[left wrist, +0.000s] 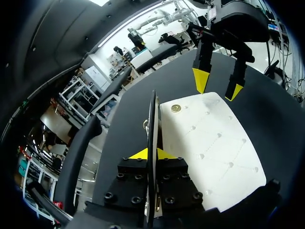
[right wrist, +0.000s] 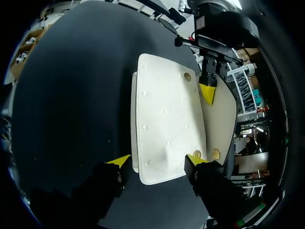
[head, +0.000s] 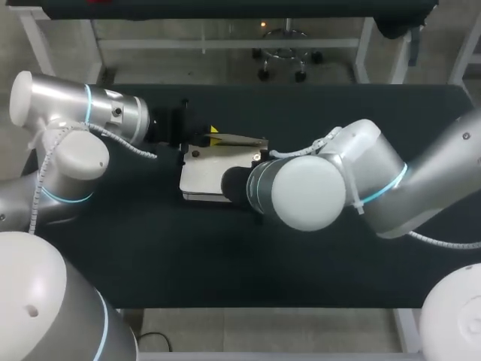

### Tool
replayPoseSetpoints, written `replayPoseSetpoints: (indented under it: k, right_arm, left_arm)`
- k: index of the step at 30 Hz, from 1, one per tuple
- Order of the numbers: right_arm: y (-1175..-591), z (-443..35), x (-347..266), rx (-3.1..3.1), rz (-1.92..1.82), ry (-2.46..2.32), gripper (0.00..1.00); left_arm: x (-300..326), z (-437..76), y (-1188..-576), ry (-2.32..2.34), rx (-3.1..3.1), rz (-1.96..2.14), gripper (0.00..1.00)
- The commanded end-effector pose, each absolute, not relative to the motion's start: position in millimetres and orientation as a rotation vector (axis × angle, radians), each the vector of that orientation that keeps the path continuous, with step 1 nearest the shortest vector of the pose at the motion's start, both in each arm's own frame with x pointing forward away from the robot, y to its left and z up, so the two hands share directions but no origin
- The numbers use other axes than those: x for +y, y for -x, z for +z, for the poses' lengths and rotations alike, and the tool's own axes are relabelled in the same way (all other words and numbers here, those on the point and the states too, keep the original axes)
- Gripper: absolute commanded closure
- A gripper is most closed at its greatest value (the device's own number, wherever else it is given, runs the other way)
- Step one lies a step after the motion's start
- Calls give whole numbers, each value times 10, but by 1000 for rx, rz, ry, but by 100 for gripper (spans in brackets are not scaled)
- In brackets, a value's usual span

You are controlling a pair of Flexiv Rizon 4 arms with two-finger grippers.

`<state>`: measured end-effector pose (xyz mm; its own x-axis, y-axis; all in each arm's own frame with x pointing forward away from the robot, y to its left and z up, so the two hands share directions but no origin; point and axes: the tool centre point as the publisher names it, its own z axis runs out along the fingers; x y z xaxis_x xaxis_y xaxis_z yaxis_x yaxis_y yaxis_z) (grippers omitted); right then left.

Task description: Pick up the bag, open it, inspect its contents, close it, and place it on the opposite side

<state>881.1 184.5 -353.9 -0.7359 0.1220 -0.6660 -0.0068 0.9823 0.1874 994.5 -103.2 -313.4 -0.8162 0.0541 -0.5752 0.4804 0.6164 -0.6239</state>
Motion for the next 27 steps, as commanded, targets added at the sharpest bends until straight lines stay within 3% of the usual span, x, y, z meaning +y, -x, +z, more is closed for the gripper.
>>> replayPoseSetpoints:
  k: [1, 27]
  right_arm:
    - [-8835, -3581, 1860, 2386, 241, -67, 30]
    - [-8588, -3464, 1865, 2327, 216, -57, 34]
  left_arm:
    - [-1082, -3168, -10041, -409, 2371, -1091, 100]
    - [-1095, -3030, -10367, -370, 2308, -1088, 100]
